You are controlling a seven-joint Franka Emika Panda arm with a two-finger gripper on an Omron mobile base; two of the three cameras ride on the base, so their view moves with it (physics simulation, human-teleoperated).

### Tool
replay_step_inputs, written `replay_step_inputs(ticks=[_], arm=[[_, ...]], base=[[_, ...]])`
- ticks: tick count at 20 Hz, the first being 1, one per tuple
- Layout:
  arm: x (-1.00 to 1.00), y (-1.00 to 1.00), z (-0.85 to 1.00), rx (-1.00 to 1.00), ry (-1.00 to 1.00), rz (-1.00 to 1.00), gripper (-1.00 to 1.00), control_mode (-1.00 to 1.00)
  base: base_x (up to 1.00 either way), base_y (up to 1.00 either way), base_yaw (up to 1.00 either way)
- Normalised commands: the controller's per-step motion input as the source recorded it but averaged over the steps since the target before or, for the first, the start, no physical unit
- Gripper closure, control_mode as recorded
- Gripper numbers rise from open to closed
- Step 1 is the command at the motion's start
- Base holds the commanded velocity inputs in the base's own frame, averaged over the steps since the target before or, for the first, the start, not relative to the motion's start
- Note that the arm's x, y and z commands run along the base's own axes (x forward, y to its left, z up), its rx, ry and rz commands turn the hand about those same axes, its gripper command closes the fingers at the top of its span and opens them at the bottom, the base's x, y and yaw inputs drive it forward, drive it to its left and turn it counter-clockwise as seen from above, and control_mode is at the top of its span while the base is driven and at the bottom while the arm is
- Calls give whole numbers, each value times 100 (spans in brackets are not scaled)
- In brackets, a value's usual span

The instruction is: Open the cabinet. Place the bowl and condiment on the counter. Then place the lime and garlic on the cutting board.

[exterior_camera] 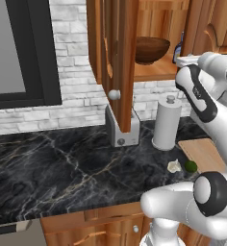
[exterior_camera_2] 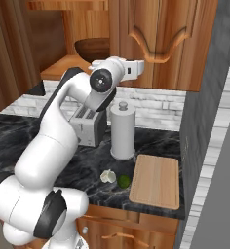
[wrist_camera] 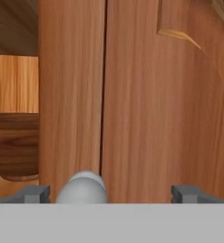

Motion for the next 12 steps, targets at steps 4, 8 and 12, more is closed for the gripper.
replay_step_inputs(ticks=[4, 8, 12], arm=[[4, 0, 0, 0, 0, -1, 100, -100], [0, 0, 0, 0, 0, 0, 100, -100], [0, -15, 2, 0, -1, 0, 100, -100]], base=[[0, 0, 0], [0, 0, 0], [0, 0, 0]])
